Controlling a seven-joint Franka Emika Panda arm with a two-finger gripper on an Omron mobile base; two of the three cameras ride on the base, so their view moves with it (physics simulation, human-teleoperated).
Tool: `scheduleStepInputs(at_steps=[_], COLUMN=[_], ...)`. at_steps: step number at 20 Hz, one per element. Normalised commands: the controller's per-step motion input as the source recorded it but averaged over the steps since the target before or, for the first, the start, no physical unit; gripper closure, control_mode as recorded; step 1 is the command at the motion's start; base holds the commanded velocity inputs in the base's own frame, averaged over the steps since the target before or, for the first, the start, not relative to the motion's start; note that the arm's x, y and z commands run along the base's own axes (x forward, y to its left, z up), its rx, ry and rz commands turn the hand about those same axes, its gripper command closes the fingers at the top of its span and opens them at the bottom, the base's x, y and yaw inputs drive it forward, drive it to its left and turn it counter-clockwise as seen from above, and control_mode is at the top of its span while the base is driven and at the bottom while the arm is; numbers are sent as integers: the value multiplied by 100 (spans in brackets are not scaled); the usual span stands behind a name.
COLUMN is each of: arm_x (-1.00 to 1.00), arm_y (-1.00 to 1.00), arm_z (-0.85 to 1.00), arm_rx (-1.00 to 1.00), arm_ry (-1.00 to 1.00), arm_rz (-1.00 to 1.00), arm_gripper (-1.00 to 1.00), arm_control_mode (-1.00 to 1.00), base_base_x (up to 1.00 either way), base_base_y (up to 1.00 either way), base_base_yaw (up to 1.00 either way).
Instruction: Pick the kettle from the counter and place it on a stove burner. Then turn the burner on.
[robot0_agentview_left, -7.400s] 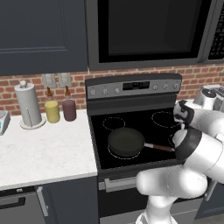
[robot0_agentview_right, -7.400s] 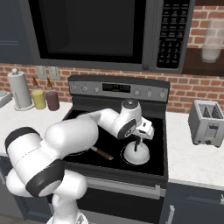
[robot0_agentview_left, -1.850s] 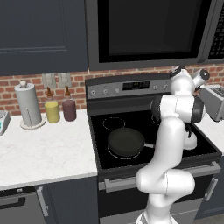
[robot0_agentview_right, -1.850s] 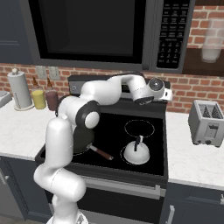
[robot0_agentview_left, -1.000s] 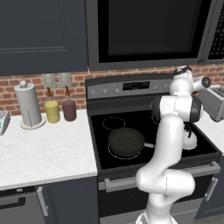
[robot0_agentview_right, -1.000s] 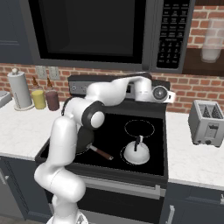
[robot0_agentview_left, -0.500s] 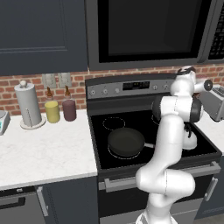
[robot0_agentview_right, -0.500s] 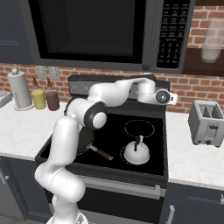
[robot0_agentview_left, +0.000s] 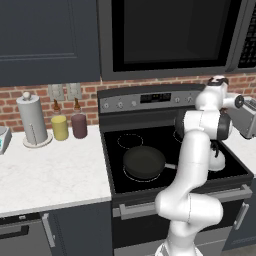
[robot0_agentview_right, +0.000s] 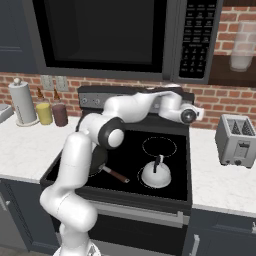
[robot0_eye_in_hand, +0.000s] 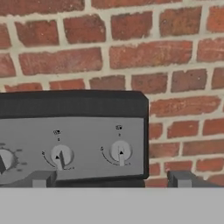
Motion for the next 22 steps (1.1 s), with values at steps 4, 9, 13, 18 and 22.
scheduleStepInputs(at_steps=[4,9,13,18,22], arm_x=[0,-4,-1,0,0], arm_y=[-11,-10,0,0,-9], arm_z=[0,-2,-1,-15,-30], arm_rx=[0,-1,0,0,0], arm_ry=[-10,-10,-5,0,0], arm_rz=[2,3,4,2,1], arm_gripper=[-100,-100,-100,-100,-100], arm_control_mode=[-100,-100,-100,-100,-100], base_base_x=[0,0,0,0,0], base_base_y=[0,0,0,0,0], base_base_yaw=[0,0,0,0,0])
